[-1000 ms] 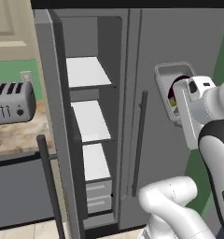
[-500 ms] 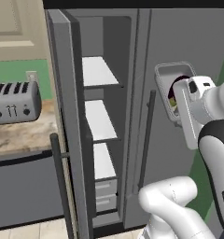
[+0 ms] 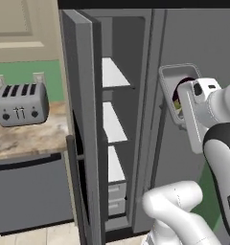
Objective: Take the eggplant and lemon out of the freezer and place them in the tupperware container on the counter. Then put the tupperware containing the vegetables back in the freezer.
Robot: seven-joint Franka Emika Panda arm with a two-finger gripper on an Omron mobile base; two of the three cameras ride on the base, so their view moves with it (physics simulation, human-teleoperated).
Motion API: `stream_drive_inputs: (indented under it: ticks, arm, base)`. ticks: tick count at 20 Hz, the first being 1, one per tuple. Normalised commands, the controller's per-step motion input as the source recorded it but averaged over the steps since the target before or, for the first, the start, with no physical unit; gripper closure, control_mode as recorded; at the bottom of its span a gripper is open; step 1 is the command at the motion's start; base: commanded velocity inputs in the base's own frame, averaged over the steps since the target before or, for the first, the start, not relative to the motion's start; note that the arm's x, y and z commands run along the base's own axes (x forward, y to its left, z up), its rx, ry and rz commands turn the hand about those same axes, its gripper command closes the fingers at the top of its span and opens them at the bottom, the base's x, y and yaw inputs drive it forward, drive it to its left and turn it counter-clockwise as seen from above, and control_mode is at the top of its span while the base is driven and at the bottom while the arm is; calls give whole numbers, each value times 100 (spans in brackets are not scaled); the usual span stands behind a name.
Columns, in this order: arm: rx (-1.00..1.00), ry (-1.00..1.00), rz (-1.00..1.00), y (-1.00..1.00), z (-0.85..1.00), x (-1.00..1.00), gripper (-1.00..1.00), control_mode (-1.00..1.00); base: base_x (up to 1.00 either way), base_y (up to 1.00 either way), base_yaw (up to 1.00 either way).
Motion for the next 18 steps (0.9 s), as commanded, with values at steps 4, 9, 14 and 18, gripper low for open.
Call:
stream_drive_inputs:
  ticks: [4,9,14,18]
  arm:
    - [0,0,0,0,0,0,100,100]
    - [0,0,0,0,0,0,100,100]
    - [0,0,0,0,0,0,100,100]
    - [0,0,0,0,0,0,100,100]
  base:
    - [38,18,0]
    - [40,13,0]
    - [15,46,0]
    - [0,20,0]
